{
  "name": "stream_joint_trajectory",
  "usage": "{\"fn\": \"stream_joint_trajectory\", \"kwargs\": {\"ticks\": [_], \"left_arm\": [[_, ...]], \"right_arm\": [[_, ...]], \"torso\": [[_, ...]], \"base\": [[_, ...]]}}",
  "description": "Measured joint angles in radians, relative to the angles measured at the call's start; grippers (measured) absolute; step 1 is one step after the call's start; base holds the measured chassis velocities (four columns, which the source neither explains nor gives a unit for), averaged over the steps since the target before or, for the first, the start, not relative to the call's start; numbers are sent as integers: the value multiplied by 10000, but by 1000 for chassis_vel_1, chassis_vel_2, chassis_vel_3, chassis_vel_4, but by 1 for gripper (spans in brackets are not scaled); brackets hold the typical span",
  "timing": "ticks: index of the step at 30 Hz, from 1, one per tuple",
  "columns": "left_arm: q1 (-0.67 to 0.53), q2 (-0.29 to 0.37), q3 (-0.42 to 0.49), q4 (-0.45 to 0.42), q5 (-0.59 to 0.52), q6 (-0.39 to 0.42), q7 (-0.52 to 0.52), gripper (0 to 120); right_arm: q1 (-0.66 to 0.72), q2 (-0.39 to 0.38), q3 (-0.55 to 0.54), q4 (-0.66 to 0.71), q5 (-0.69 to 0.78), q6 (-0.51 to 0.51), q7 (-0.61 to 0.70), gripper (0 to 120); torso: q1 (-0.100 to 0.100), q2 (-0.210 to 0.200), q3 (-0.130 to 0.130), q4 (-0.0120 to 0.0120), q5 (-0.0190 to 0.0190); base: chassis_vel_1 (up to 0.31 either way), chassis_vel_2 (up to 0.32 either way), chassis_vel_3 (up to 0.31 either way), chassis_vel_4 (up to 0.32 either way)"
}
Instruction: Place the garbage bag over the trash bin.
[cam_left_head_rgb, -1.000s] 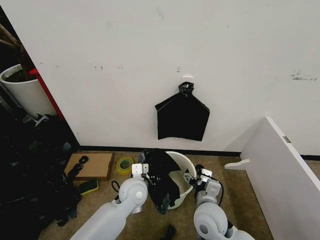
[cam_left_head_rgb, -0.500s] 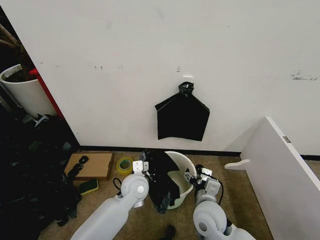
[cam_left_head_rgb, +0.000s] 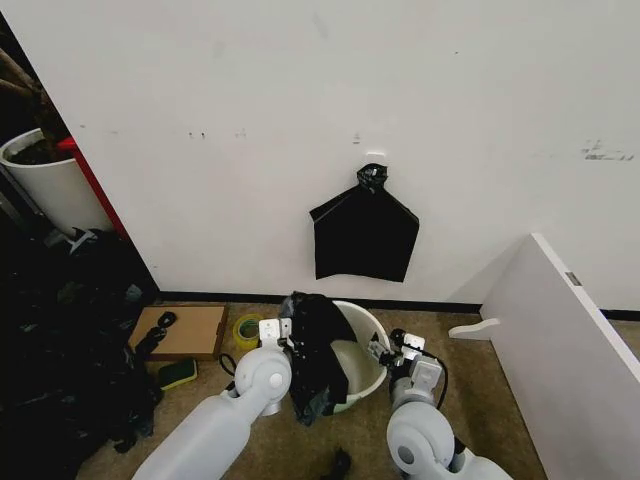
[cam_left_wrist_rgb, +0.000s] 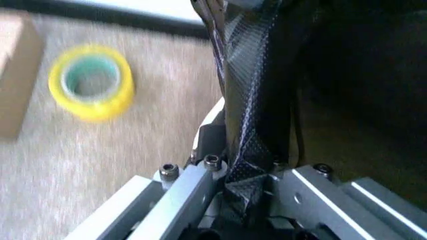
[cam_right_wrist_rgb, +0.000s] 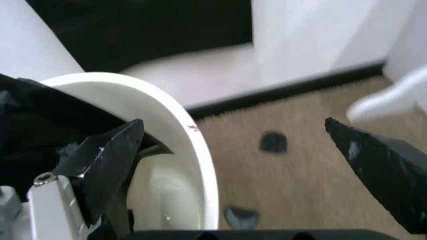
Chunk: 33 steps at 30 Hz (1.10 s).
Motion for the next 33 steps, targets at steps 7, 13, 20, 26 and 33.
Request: {"fn": "stream_joint_trajectory", "kwargs": {"ticks": [7,13,20,26,33], "left_arm": [[441,545,-312,-262,1481,-1767,1912,1],[806,678,-537,-175,2489,-2633,2749,1],[991,758,-673,-230,2934,-2998,3038,1],[1123,779,-627,-358,3342,-3097,3094,1],[1421,866,-611,-540,3652,-3129,3106,1]], "right_arm": [[-84,-537,214,922,-1022,221,-1229,100],[-307,-1169,475,1892,-1118,390,-2888,100],[-925,-2175,687,2852,-710,417,-5353,100],[-273,-2636,305,3027,664,-701,-6592,100],[341,-2388,-200,2318,695,-1191,-6779,100]], "torso": [[0,0,0,0,0],[0,0,0,-1,-1],[0,1,-1,-4,-1],[-1,3,-1,-1,-1],[0,3,1,-2,1]], "base": [[0,0,0,0],[0,0,0,0],[0,0,0,0],[0,0,0,0],[0,0,0,0]]}}
